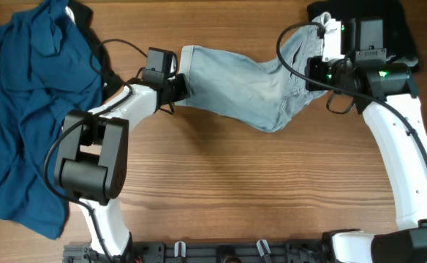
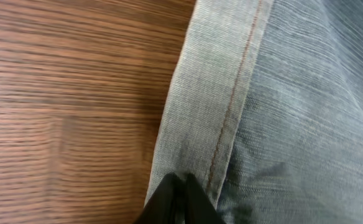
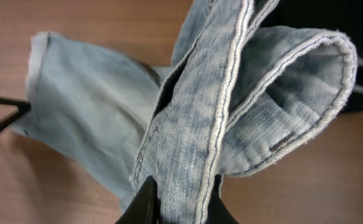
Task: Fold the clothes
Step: 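Fold the right half over onto the left half with the right gripper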
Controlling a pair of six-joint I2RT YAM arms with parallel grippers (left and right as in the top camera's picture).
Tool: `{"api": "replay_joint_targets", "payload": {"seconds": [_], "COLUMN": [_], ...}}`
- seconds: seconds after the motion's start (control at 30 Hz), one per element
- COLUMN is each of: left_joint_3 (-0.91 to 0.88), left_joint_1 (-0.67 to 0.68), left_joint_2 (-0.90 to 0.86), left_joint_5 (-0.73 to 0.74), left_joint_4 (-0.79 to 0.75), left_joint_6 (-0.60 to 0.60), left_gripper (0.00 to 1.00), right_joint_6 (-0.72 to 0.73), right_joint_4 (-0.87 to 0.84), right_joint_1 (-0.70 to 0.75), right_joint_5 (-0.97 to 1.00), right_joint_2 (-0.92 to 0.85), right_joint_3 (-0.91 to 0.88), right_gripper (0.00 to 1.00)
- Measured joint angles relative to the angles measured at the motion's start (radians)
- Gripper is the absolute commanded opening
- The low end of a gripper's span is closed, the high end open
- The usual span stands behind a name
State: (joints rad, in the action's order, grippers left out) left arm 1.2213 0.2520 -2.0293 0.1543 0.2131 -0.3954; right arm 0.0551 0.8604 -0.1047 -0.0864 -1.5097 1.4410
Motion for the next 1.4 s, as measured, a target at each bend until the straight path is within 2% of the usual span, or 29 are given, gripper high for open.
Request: {"api": "replay_joint_targets", "payload": {"seconds": [0.17,0.3,0.57,0.7,0.9,0.93,1.0,1.07,1.27,1.4], "left_joint_3": [0.014,0.03,0.034,0.034,0.035,0.035,0.035,0.036,0.041,0.042], "left_joint_1": [0.06,0.112,0.161,0.161,0.161,0.161,0.161,0.161,0.145,0.09], "left_joint_2": [0.0,0.0,0.0,0.0,0.0,0.0,0.0,0.0,0.001,0.02], "left_joint_5": [0.0,0.0,0.001,0.005,0.018,0.019,0.019,0.026,0.047,0.061], "left_joint_4": [0.079,0.134,0.147,0.146,0.146,0.146,0.146,0.145,0.173,0.299], "left_joint_6": [-0.003,-0.004,-0.022,-0.023,-0.029,-0.029,-0.029,-0.03,-0.03,-0.021], "left_gripper": [0.04,0.04,0.04,0.1,0.13,0.14,0.17,0.18,0.15,0.17], "right_joint_6": [0.012,0.031,0.061,0.06,0.061,0.061,0.061,0.064,0.041,0.046], "right_joint_4": [-0.176,-0.227,-0.36,-0.376,-0.376,-0.375,-0.371,-0.363,-0.332,-0.319], "right_joint_1": [0.0,0.0,-0.068,-0.129,-0.183,-0.187,-0.189,-0.189,-0.193,-0.188], "right_joint_5": [-0.042,-0.103,-0.173,-0.182,-0.194,-0.195,-0.195,-0.213,-0.263,-0.162], "right_joint_2": [0.0,-0.006,-0.151,-0.195,-0.257,-0.263,-0.264,-0.264,-0.264,-0.262], "right_joint_3": [0.0,0.001,0.002,0.002,0.002,0.002,0.002,0.002,0.006,0.008], "right_gripper": [0.04,0.04,0.04,0.04,0.04,0.07,0.38,0.63,0.64,0.56]}}
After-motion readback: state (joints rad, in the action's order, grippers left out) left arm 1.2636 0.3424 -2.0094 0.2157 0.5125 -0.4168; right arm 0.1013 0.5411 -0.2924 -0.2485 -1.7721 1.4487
